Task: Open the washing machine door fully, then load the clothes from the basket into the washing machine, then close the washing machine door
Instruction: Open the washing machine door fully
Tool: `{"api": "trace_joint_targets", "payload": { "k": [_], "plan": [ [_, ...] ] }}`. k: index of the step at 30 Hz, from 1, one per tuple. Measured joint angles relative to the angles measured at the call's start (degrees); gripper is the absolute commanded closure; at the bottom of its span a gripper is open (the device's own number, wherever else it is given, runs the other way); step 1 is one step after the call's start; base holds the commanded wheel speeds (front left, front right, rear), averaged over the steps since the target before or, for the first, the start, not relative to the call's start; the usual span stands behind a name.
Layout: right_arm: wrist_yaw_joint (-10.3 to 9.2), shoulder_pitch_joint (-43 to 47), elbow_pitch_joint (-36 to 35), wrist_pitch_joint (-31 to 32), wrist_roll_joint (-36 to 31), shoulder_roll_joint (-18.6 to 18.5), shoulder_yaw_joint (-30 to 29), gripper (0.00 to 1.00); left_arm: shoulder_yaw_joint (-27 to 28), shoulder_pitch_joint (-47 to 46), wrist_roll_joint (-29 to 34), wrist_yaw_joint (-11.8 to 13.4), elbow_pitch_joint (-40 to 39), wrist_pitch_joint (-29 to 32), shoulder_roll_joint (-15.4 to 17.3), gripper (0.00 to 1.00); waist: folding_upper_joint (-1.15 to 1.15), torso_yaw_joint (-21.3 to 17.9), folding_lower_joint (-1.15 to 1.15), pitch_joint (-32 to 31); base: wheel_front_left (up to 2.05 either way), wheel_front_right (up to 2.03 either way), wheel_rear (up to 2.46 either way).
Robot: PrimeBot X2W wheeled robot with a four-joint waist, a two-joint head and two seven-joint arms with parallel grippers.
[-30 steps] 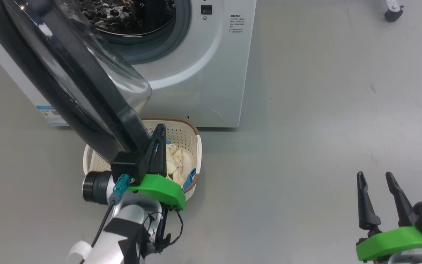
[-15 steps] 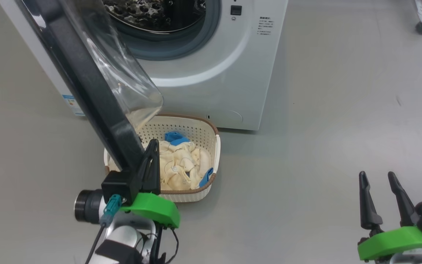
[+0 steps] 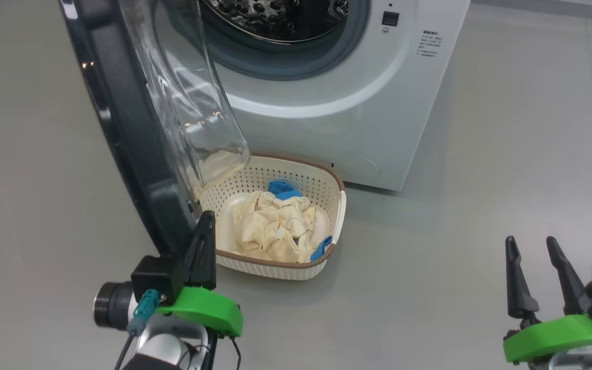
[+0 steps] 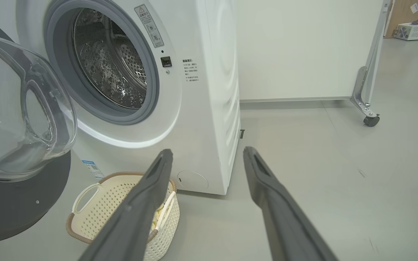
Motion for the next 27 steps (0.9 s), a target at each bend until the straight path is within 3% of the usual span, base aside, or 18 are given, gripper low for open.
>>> {"api": "trace_joint_targets", "payload": {
  "k": [14, 27],
  "plan": [
    [0.0, 0.0, -0.7, 0.5, -0.4, 0.0, -0.3, 0.0, 4.1, 2.5, -1.1, 0.2, -1.8, -0.4, 2.4, 1.0, 0.0, 4.7, 0.0, 0.6, 0.0, 0.0, 0.0],
    [0.0, 0.0, -0.9, 0.8, -0.4, 0.0, -0.3, 0.0, 10.5, 3.9, -4.2, 0.3, -1.0, -1.1, 5.3, 1.0, 0.0, 5.0, 0.0, 0.9, 0.0, 0.0, 0.0]
  ]
}}
